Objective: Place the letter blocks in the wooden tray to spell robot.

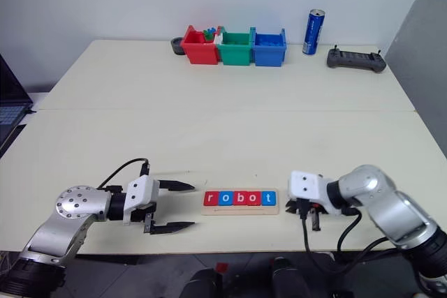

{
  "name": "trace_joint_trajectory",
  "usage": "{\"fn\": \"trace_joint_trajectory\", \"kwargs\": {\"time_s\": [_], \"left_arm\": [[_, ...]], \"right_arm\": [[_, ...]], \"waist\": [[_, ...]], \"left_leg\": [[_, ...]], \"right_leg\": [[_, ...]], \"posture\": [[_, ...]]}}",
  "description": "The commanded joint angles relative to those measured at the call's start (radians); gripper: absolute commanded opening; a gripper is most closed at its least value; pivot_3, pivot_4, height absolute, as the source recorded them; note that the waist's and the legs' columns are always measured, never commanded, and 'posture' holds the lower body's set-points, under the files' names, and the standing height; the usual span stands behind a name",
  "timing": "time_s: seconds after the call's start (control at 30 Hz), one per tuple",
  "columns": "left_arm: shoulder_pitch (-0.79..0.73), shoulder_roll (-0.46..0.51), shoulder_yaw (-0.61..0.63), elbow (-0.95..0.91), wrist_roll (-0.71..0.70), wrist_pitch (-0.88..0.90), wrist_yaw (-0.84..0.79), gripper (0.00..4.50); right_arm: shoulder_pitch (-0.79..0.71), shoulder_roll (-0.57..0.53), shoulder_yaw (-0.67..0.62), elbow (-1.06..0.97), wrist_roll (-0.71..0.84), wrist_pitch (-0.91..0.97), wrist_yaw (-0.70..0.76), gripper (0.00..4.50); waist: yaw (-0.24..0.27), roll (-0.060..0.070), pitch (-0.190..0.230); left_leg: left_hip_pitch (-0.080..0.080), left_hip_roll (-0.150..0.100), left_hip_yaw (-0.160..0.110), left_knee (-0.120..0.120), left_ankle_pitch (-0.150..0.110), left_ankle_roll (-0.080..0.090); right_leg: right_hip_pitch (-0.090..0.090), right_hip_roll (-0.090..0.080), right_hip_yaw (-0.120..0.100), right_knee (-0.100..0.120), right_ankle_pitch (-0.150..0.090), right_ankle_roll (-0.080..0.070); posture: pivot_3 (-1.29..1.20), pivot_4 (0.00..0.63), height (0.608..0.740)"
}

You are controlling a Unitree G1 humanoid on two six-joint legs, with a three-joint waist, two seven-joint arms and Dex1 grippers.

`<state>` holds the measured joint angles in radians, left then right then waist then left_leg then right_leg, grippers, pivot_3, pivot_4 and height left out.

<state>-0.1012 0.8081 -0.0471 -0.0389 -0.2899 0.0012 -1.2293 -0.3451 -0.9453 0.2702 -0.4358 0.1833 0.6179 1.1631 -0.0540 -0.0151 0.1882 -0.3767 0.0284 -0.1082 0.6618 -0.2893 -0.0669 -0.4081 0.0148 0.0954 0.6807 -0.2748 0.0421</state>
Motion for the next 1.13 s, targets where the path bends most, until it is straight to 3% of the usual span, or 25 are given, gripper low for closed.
{"fn": "trace_joint_trajectory", "kwargs": {"time_s": [0.03,0.27,1.13], "left_arm": [[-0.027,0.017,0.046,-0.044,-0.006,0.045,0.043,4.50],[-0.049,0.026,0.079,-0.142,-0.063,0.166,0.072,4.50],[-0.121,-0.021,0.086,-0.209,-0.134,0.281,0.128,4.50]], "right_arm": [[-0.026,0.006,-0.117,-0.030,0.094,-0.013,0.016,1.89],[-0.045,0.023,-0.222,-0.037,0.205,0.025,-0.009,4.37],[-0.023,0.037,-0.215,-0.005,0.198,-0.030,-0.055,4.44]], "waist": [[0.000,0.000,0.000],[0.000,0.000,0.000],[0.000,0.000,0.000]], "left_leg": [[0.000,0.000,0.000,0.000,0.000,0.000],[-0.001,0.000,0.000,0.000,0.000,0.000],[-0.001,0.000,0.000,0.000,0.000,0.000]], "right_leg": [[0.000,0.000,0.000,0.000,0.000,0.000],[0.000,0.000,0.000,0.000,0.000,0.000],[0.000,0.000,0.000,0.000,0.000,0.000]], "posture": [[0.00,0.150,0.740],[0.00,0.150,0.740],[0.00,0.150,0.740]]}}
